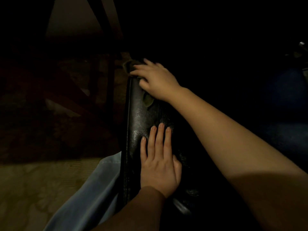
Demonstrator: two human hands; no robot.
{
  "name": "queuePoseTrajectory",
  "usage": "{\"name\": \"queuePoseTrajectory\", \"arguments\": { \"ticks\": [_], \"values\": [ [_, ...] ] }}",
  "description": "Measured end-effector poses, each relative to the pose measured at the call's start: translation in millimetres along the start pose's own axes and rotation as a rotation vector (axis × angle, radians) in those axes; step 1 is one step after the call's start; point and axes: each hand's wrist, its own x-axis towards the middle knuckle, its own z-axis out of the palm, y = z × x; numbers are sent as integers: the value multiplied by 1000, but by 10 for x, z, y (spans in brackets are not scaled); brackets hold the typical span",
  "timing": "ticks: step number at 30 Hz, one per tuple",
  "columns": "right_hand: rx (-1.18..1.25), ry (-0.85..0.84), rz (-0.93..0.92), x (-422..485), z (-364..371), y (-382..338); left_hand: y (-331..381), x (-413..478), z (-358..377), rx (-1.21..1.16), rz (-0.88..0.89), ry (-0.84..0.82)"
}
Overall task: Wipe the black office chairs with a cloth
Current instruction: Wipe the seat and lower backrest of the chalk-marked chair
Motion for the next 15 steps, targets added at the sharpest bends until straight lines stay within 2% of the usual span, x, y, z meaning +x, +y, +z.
{"name": "queuePoseTrajectory", "arguments": {
  "ticks": [6,9,12,15],
  "values": [
    [-67,179,465,-331,-299,690,-22,14,1,-11,12,-6],
    [-60,285,631,-625,-428,956,-27,14,8,-14,10,-3],
    [-139,289,674,-672,-400,908,-29,20,15,-4,10,1],
    [-217,228,540,-551,-264,606,-28,19,19,10,10,8]
  ]
}}
